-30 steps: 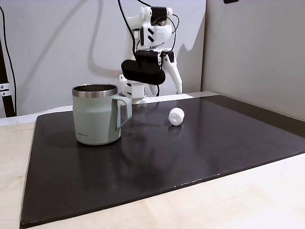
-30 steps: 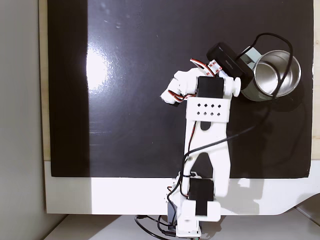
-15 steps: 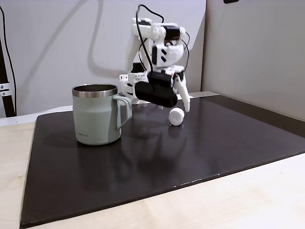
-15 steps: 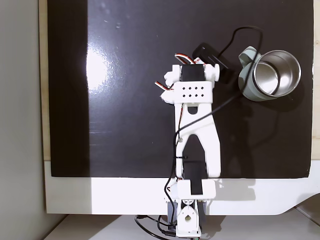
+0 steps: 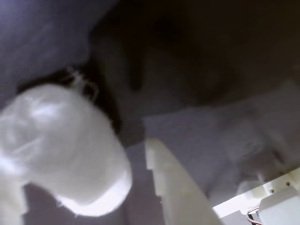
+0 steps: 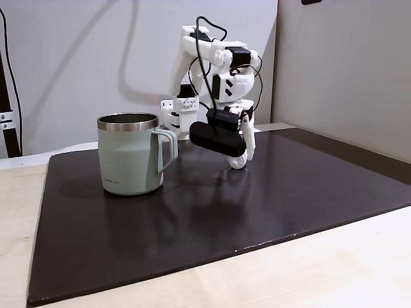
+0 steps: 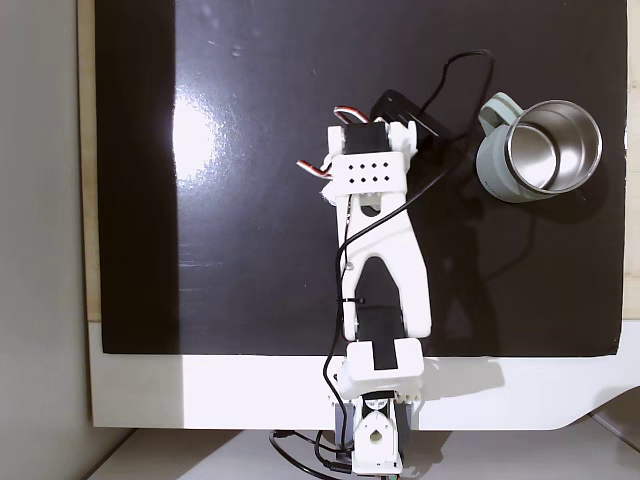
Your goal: Grasp a gauze and put it in the cup.
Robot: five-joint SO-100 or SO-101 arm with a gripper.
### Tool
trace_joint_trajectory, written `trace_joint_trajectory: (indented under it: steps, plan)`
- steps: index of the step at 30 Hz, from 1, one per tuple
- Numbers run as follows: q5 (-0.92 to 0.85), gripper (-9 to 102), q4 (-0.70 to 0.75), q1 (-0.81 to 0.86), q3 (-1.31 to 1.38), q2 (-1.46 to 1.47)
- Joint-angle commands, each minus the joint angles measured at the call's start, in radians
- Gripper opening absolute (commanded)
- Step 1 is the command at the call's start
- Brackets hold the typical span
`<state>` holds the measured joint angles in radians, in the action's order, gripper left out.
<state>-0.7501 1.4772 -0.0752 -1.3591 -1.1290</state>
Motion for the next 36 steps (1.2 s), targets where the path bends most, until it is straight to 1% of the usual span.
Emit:
trace_joint_trajectory:
  steps: [1,4,6,13,18,24,29,31,36]
  plan:
    - [0.017,14,-0.017,0.002,0.052,-0.006]
    - [0.035,4,-0.021,0.0,0.06,0.0]
    - [0.041,0,-0.021,0.0,0.063,0.002]
    - [0.048,0,-0.018,0.0,0.06,0.012]
    - [0.051,0,0.017,-0.002,0.08,-0.021]
    - [0.078,0,0.15,-0.005,0.258,-0.041]
    - [0.091,0,0.298,0.0,0.469,-0.04]
    - [0.095,0,0.314,0.002,0.505,-0.072]
    - [0.089,0,0.319,0.009,0.469,-0.202]
